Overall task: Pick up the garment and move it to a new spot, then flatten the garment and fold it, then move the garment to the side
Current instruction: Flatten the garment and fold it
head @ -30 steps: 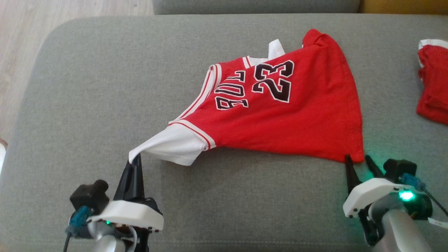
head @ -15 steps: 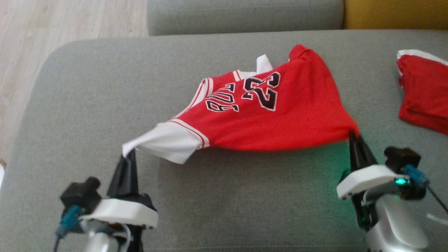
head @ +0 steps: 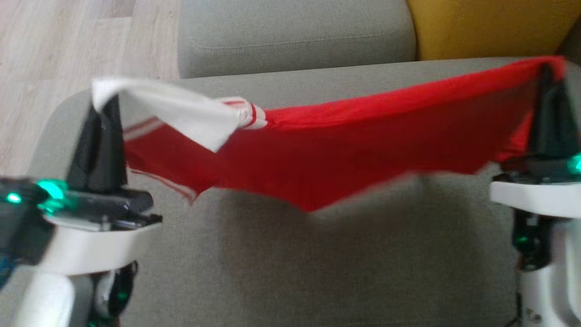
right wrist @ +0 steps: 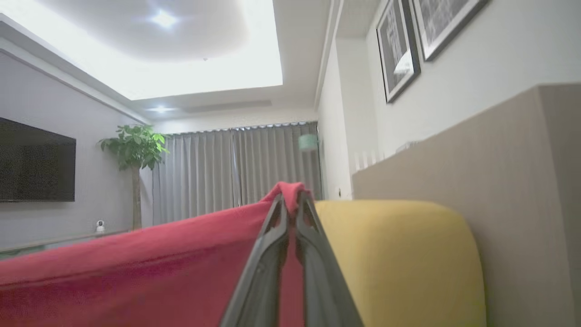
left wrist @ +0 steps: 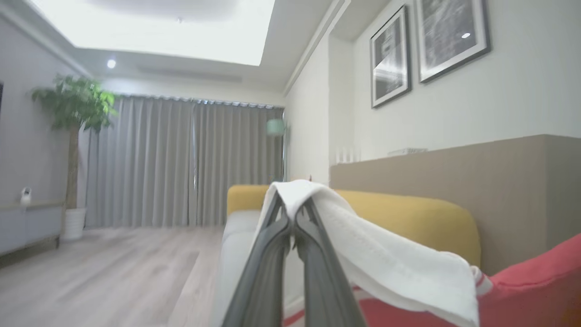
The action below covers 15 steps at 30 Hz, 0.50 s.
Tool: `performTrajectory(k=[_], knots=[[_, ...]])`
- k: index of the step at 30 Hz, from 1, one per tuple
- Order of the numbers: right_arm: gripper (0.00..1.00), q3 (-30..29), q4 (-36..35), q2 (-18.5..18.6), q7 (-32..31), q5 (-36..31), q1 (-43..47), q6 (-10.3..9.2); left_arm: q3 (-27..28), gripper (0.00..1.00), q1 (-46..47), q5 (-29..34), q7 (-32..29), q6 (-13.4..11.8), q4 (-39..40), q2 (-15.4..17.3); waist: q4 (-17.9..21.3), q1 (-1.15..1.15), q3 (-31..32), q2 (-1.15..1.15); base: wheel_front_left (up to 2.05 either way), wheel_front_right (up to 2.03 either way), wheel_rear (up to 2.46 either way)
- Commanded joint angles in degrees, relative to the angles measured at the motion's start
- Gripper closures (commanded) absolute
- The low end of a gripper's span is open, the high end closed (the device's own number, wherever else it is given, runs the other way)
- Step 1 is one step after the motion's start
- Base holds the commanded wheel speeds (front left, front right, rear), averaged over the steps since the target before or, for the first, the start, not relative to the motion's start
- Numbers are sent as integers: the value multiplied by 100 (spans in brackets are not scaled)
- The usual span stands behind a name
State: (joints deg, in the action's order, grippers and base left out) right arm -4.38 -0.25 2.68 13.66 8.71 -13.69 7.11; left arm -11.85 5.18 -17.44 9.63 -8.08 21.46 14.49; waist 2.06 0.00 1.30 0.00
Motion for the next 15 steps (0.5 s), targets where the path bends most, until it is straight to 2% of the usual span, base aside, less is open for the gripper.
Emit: performTrajectory(k=[1,4,5,8,11,15], knots=[[100,58,-706,20,-132,-84,-97,37,328,100,562,137,-172,-18,564,271,20,0,-2,0,0,0,0],[100,-34,-1500,20,-370,-187,-81,37,333,100,923,291,-476,38,1069,472,25,0,-43,0,0,0,0],[100,-34,-1500,20,-370,-187,-81,37,333,100,923,291,-476,38,1069,472,25,0,-43,0,0,0,0],[100,-103,-2212,20,-691,-307,-198,37,282,100,1528,367,-879,155,1404,632,1,0,-212,0,0,0,0],[100,-102,-2361,20,-900,-356,-380,37,219,100,2018,325,-1131,266,1316,685,-27,0,-420,0,0,0,0],[100,74,-2049,20,-1099,-258,-806,37,147,100,2716,81,-1372,478,670,686,-52,0,-830,0,0,0,0]])
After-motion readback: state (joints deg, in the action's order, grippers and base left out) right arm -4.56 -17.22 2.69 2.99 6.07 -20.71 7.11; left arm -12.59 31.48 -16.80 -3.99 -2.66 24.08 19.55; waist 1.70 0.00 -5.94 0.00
